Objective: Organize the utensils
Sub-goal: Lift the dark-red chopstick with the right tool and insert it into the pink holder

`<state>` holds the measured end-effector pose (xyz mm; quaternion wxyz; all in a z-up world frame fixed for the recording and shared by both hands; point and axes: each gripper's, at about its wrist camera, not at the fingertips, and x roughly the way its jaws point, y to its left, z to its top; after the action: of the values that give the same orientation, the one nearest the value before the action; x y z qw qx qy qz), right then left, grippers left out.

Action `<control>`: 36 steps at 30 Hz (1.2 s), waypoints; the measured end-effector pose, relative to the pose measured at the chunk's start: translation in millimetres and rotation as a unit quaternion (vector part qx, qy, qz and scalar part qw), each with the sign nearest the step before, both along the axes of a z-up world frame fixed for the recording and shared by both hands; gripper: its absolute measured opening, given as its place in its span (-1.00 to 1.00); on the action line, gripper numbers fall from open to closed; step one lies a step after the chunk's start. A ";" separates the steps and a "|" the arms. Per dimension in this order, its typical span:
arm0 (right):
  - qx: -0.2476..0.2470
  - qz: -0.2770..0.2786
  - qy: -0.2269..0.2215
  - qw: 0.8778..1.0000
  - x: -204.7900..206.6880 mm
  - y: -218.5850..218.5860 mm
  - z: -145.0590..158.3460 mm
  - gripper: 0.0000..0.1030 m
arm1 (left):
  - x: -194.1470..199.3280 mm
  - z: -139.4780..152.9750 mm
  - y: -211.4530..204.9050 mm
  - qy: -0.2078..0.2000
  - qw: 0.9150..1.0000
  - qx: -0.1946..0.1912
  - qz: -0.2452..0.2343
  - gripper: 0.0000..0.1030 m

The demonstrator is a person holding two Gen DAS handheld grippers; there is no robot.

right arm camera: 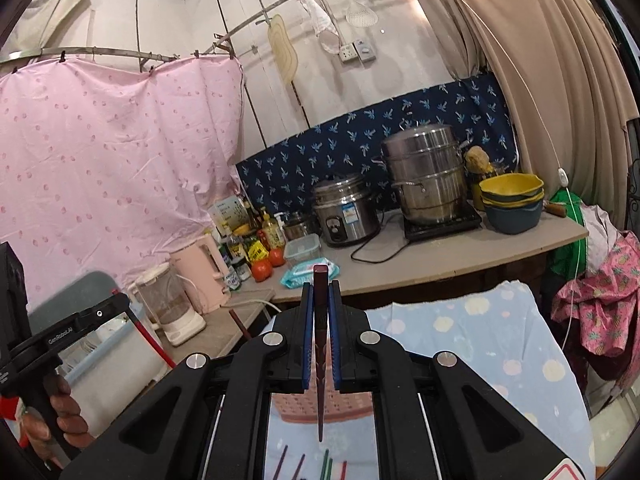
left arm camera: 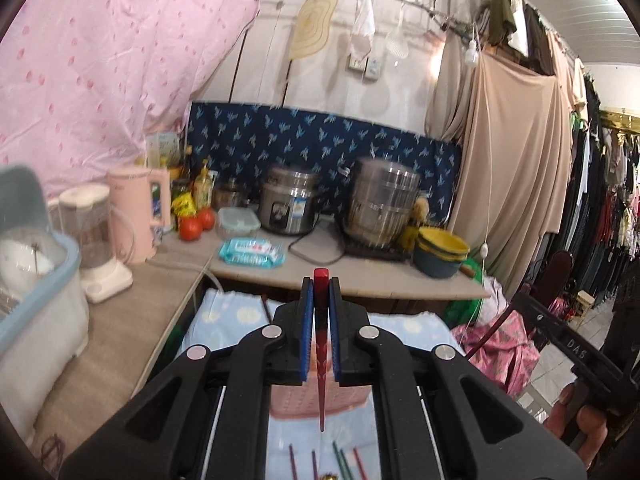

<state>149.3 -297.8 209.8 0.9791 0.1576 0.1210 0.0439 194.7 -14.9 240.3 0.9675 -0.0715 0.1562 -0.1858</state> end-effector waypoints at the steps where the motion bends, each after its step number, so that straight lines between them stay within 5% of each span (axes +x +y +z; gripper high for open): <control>1: 0.000 -0.001 -0.008 1.000 6.3 0.6 6.0 -0.86 | 4.5 8.3 -2.7 -0.012 1.000 -0.004 0.000 -0.86; 9: 0.010 -0.007 -0.025 1.000 63.2 4.2 23.8 -0.86 | 52.0 25.8 -20.9 -0.037 0.999 -0.022 0.002 -0.86; 19: 0.018 0.002 0.029 0.999 120.7 9.1 -22.3 -0.86 | 102.5 -23.0 -38.9 0.015 1.000 -0.011 -0.002 -0.86; 28: 0.011 0.009 0.080 0.997 134.1 14.3 -67.1 -0.86 | 116.5 -63.3 -34.5 0.059 0.998 -0.005 0.003 -0.86; 36: 0.013 -0.010 0.088 0.996 126.9 12.1 -74.9 -0.76 | 114.1 -79.1 -31.5 0.079 0.997 0.007 0.009 -0.83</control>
<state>276.1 -285.6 134.9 0.9630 0.1749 0.2041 0.0217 308.8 -46.4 161.2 0.9543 -0.0807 0.2323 -0.1699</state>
